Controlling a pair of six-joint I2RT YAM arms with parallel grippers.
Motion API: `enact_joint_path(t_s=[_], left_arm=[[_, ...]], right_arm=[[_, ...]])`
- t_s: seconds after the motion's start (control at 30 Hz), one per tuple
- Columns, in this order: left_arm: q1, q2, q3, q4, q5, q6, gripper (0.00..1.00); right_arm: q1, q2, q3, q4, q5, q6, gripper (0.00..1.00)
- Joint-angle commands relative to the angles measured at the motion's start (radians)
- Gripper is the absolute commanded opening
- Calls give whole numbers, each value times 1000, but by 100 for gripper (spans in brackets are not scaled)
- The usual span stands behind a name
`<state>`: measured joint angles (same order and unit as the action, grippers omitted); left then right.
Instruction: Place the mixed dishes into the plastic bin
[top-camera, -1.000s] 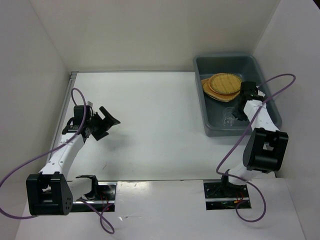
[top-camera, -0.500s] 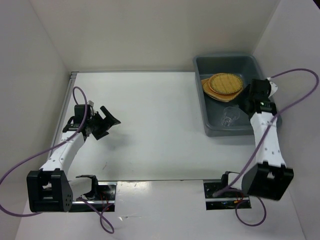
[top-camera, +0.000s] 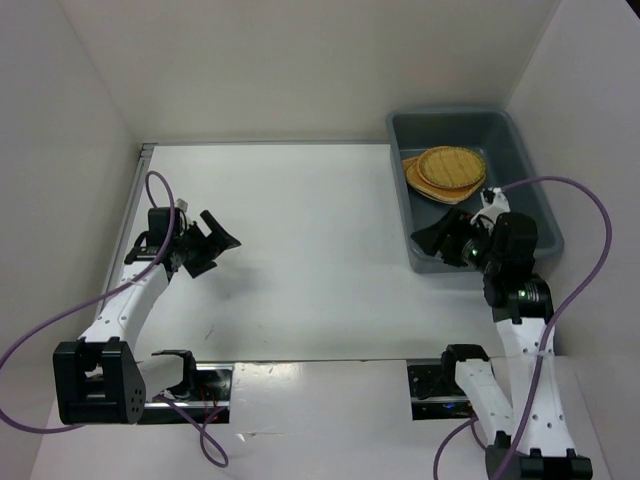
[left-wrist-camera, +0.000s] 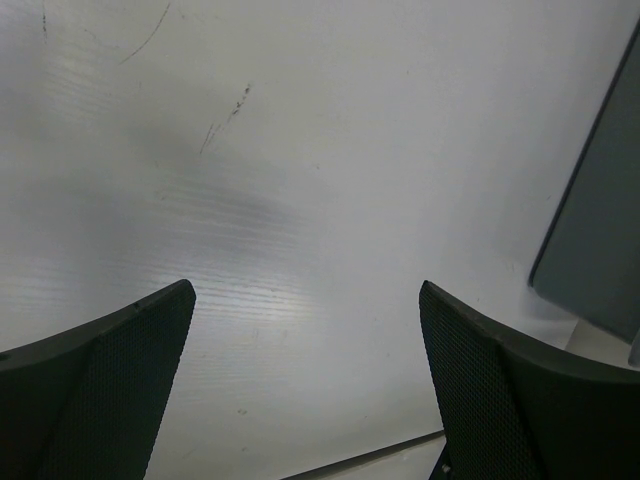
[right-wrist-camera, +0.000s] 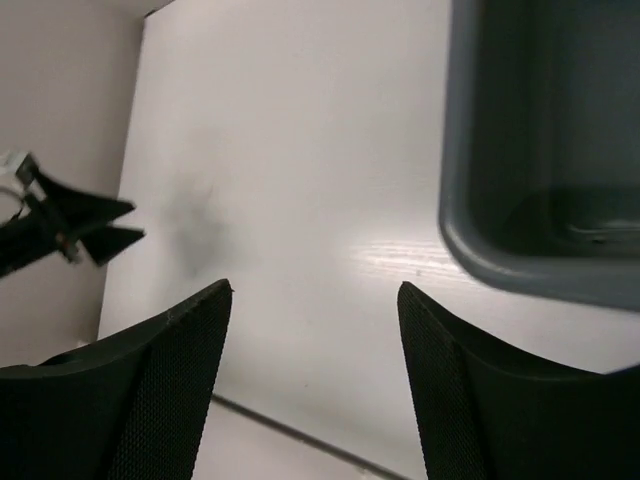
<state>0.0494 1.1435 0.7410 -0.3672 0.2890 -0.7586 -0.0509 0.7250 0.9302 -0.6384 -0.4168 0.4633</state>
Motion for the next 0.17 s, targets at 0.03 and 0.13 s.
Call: enact_joint_path(t_s=[0.03, 0.13], left_arm=[[6, -1, 24, 5, 1, 25, 99], [26, -21, 24, -4, -11, 25, 99]], right_arm=[[20, -202, -56, 14, -169, 7, 74], [20, -356, -126, 78, -139, 130, 80]])
